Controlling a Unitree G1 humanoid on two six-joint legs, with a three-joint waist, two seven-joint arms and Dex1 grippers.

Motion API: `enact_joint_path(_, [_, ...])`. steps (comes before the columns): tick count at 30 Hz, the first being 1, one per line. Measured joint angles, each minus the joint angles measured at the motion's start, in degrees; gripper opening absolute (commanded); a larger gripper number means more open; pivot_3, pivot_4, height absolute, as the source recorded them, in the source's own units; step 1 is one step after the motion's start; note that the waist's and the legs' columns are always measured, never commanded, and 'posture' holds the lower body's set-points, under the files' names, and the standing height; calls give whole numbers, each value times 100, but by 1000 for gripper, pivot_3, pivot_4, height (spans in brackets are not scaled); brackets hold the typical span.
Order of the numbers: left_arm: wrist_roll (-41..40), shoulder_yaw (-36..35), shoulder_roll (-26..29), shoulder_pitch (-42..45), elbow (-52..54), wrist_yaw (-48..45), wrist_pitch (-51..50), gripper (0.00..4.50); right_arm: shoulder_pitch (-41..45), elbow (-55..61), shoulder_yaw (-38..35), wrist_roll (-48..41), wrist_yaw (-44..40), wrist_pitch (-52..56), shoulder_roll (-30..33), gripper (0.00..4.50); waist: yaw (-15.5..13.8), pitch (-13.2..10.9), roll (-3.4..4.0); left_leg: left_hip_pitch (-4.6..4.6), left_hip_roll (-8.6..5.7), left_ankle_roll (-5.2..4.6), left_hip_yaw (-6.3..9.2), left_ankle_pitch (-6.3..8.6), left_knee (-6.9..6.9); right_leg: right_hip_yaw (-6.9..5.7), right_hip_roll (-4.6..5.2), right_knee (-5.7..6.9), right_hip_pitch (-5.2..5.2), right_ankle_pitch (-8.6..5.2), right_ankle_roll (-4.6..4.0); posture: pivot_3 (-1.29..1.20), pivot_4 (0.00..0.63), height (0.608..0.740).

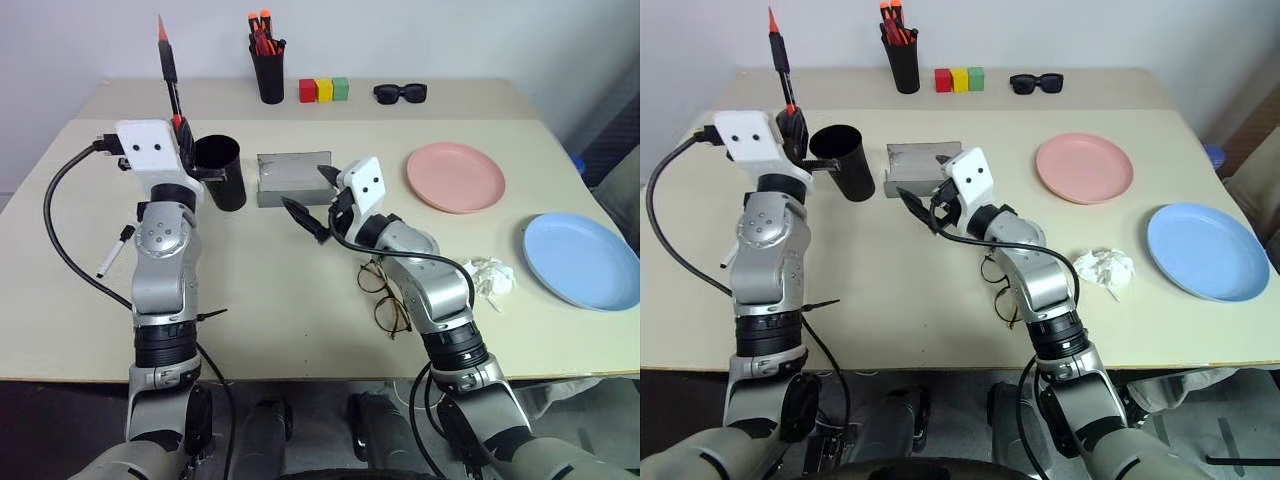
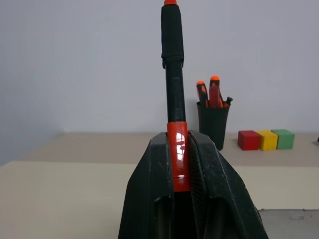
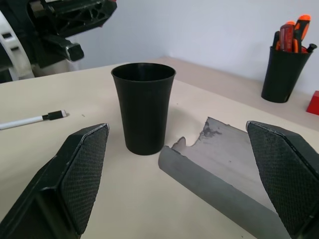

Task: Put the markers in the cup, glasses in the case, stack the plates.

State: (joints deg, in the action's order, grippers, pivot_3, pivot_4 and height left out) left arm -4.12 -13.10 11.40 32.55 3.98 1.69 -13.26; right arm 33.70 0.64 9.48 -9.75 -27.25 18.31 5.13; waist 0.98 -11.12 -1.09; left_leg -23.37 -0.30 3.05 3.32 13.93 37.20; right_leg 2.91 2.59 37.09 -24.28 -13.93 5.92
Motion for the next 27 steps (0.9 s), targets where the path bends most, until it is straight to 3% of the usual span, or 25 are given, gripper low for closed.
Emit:
enact_joint_path(11, [-418, 14, 106, -3, -64, -500, 607, 80, -18, 41, -17, 4, 123, 4, 27, 4500, 9, 0, 0, 0, 1, 0, -1, 0, -1, 0, 0, 0, 0, 0, 0, 0, 150, 740])
enact_joint_path(17, [-2040, -187, 1335, -1069, 1331, -2279, -408, 80, -20, 49, -184, 1, 119, 5, 260, 4500, 129, -1, 2, 0, 4, 0, 0, 0, -7, 0, -1, 1, -3, -2, -3, 0, 150, 740])
enact_joint_path(20, [-2803, -373, 2202, -1910, 1906, -2969, -1379, 80, -28, 25, -266, -14, 27, -4, 437, 4500, 169, -4, 6, 3, 7, 0, -2, 0, -9, 2, -2, 3, -3, -4, -7, 0, 150, 740])
enact_joint_path(25, [-2949, -438, 3429, -2670, 2106, -3219, -2661, 80, -27, 21, -444, -139, -424, 8, 966, 4500, 147, -4, 6, 4, 8, -2, 0, -1, -7, -1, -4, 2, -1, -11, -16, 0, 150, 740])
enact_joint_path(27, [-2898, -397, 3638, -2742, 2106, -3309, -2881, 80, -32, 21, -443, -175, -595, 10, 1091, 4500, 150, -4, 6, 4, 9, -2, -2, -1, -8, -1, -4, 0, -1, -19, -31, 0, 150, 740])
